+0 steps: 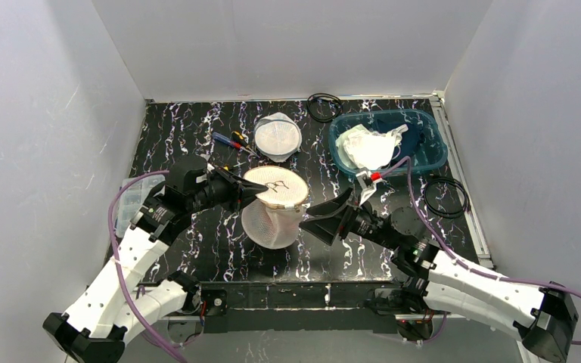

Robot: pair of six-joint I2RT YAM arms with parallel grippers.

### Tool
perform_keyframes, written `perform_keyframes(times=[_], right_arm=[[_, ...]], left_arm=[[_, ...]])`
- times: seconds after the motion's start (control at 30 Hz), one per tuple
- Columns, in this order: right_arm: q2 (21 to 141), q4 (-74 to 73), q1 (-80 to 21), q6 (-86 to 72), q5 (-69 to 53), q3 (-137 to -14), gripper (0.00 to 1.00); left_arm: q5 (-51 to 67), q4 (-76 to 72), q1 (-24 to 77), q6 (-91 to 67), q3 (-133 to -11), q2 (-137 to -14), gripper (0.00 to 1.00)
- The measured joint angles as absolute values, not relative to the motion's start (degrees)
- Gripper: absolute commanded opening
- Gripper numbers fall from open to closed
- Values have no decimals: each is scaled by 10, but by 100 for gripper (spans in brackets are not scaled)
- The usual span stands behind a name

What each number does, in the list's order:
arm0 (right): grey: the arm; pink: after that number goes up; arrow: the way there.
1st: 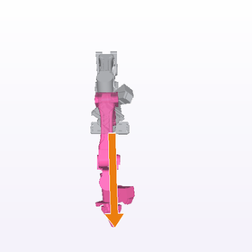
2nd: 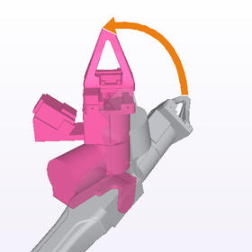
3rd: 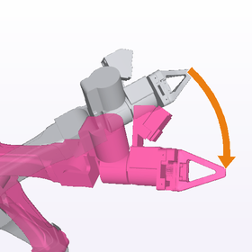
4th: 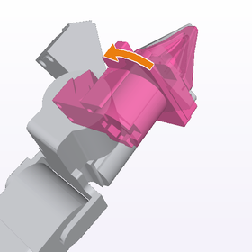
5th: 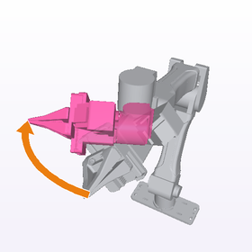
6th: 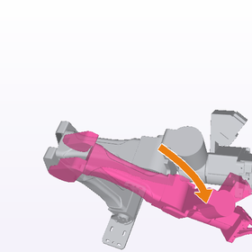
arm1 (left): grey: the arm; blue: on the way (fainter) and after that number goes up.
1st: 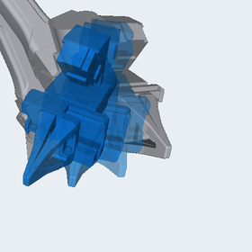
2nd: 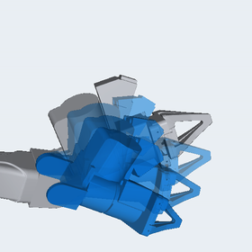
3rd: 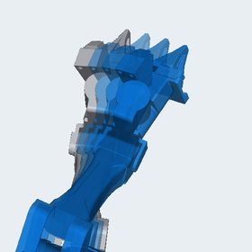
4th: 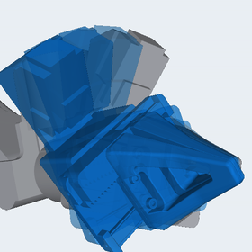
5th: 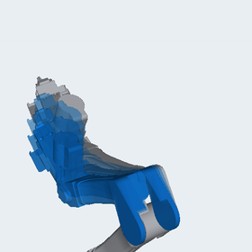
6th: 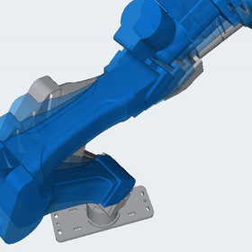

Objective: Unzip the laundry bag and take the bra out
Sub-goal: Unzip the laundry bag at the center of the board.

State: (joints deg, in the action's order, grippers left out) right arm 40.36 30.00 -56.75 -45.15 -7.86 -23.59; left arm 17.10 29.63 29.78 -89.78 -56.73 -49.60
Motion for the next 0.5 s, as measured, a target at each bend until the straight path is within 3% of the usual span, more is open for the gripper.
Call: perform_keyframes(times=[0.5], right_arm=[[425,354,-568,-462,-76,-234,92]], left_arm=[[189,270,298,-897,-560,-497,0]])
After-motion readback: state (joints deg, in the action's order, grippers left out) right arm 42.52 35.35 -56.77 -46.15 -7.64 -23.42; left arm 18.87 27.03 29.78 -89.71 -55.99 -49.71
